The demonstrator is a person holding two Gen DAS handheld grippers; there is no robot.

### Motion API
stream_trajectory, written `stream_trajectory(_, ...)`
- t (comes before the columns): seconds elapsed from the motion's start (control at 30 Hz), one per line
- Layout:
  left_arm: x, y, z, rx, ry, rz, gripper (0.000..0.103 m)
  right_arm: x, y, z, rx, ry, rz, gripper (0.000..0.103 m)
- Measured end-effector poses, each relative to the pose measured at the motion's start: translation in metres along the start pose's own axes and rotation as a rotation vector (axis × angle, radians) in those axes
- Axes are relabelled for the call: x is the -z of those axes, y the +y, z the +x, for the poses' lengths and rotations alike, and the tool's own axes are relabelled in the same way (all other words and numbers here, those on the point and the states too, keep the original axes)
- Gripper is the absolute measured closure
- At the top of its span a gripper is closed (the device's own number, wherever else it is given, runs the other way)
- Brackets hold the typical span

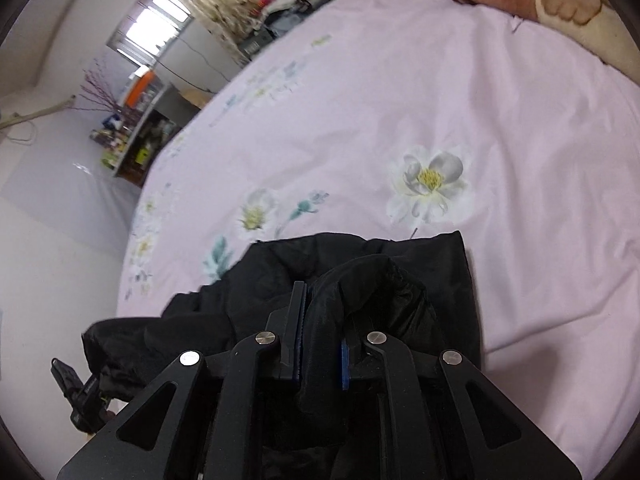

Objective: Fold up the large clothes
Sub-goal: 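Lift the side edge with both tools, fold it across the jacket, release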

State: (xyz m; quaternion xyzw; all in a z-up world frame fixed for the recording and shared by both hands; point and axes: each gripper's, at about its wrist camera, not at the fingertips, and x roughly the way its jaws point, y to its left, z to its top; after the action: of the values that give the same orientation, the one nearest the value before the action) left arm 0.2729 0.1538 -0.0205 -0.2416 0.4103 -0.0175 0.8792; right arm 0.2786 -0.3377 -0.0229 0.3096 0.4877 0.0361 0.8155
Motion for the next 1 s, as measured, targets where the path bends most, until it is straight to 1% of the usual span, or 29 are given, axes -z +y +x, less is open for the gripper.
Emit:
stream_trajectory(0.1, 0.005, 0.006, 0.020, -0.003, 0.017, -0.012, 0.084, -0.004, -0.010, 0.024, 0.007, 0.034, 0.023, 0.089)
stream_trajectory(0.2, 0.006, 0.007, 0.028, 0.002, 0.019, -0.006, 0.083, -0.006, -0.015, 0.039, 0.000, 0.054, 0.050, 0.087)
stream_trajectory(0.27, 0.003, 0.008, 0.030, 0.013, 0.019, -0.011, 0.082, -0.007, -0.020, 0.044, -0.022, 0.061, 0.076, 0.086)
stream_trajectory(0.37, 0.000, 0.009, 0.028, 0.036, 0.033, -0.016, 0.081, -0.005, -0.023, 0.039, -0.058, 0.054, 0.094, 0.082)
stream_trajectory(0.43, -0.003, 0.009, 0.021, 0.055, 0.047, -0.025, 0.077, -0.005, -0.023, 0.028, -0.095, 0.045, 0.099, 0.075)
stream_trajectory(0.47, -0.007, 0.009, 0.018, 0.070, 0.047, -0.033, 0.075, -0.005, -0.022, 0.018, -0.130, 0.033, 0.104, 0.065)
stream_trajectory(0.5, -0.010, 0.008, 0.014, 0.089, 0.044, -0.040, 0.069, -0.005, -0.022, 0.010, -0.167, 0.019, 0.111, 0.052)
stream_trajectory(0.53, -0.013, 0.007, 0.008, 0.110, 0.036, -0.046, 0.059, -0.006, -0.021, 0.002, -0.201, 0.002, 0.117, 0.045)
stream_trajectory(0.57, -0.016, 0.005, 0.002, 0.129, 0.024, -0.050, 0.054, -0.007, -0.020, -0.011, -0.236, -0.032, 0.119, 0.035)
stream_trajectory(0.6, -0.019, 0.002, -0.006, 0.150, 0.003, -0.048, 0.047, -0.007, -0.018, -0.018, -0.246, -0.056, 0.116, 0.034)
stream_trajectory(0.7, -0.028, -0.007, -0.023, 0.184, -0.033, -0.042, 0.037, -0.008, -0.005, -0.045, -0.241, -0.147, 0.033, 0.034)
stream_trajectory(0.73, -0.031, -0.008, -0.026, 0.186, -0.044, -0.040, 0.032, -0.007, -0.001, -0.052, -0.231, -0.174, -0.001, 0.034)
stream_trajectory(0.77, -0.032, -0.009, -0.029, 0.175, -0.061, -0.031, 0.030, -0.006, 0.004, -0.055, -0.219, -0.191, -0.035, 0.034)
stream_trajectory(0.83, -0.036, -0.009, -0.035, 0.117, -0.106, -0.006, 0.025, -0.005, 0.009, -0.053, -0.206, -0.184, -0.077, 0.034)
stream_trajectory(0.9, -0.037, -0.004, -0.038, 0.104, -0.118, 0.000, 0.022, -0.002, 0.012, -0.044, -0.161, -0.167, -0.122, 0.034)
stream_trajectory(0.97, -0.036, -0.001, -0.030, 0.076, -0.090, 0.018, 0.021, 0.001, 0.012, -0.032, -0.114, -0.136, -0.168, 0.034)
stream_trajectory(1.0, -0.036, -0.001, -0.022, 0.062, -0.057, 0.040, 0.021, 0.002, 0.009, -0.027, -0.098, -0.123, -0.182, 0.034)
